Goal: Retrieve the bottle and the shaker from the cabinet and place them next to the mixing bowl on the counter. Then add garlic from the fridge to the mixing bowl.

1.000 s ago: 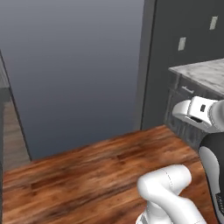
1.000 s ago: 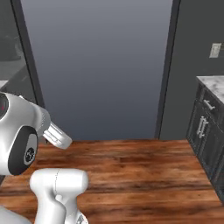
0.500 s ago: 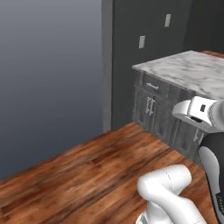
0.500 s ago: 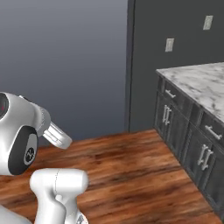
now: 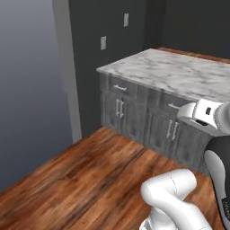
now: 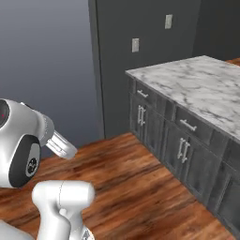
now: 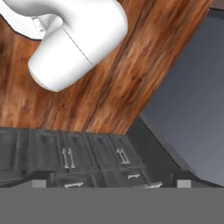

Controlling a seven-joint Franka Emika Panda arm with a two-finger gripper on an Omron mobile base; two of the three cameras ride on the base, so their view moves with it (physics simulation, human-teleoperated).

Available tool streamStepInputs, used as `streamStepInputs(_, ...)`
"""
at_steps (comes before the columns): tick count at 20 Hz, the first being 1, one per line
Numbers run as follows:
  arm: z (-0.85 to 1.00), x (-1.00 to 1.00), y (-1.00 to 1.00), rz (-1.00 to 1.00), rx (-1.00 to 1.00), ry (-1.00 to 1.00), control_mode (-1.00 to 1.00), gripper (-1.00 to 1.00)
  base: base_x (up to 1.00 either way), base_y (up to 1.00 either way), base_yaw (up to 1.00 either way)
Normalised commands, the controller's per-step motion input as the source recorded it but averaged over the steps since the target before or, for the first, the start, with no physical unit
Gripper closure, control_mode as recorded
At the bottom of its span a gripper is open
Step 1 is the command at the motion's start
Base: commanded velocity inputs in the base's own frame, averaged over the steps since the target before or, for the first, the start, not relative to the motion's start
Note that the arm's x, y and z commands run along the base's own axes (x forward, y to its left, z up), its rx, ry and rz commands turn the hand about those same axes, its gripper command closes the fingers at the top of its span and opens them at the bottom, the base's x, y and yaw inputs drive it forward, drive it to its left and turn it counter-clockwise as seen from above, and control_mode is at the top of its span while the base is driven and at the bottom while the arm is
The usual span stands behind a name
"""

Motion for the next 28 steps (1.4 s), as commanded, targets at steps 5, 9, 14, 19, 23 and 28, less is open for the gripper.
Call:
streamStepInputs(5,0.0,0.0,0.0,0.0,0.0,0.0,1.0,-1.0,0.0,0.0,-0.43)
streamStepInputs(9,0.0,0.0,0.0,0.0,0.0,0.0,1.0,-1.0,-0.01,0.0,-0.43)
streamStepInputs(14,0.0,0.0,0.0,0.0,0.0,0.0,1.0,-1.0,-0.01,0.0,-0.42)
streamStepInputs(19,0.0,0.0,0.0,0.0,0.0,0.0,1.0,-1.0,-0.02,0.0,-0.41)
streamStepInputs(23,0.0,0.0,0.0,0.0,0.0,0.0,1.0,-1.0,0.0,0.0,-0.41)
streamStepInputs(28,0.0,0.0,0.0,0.0,0.0,0.0,1.0,-1.0,0.0,0.0,-0.41)
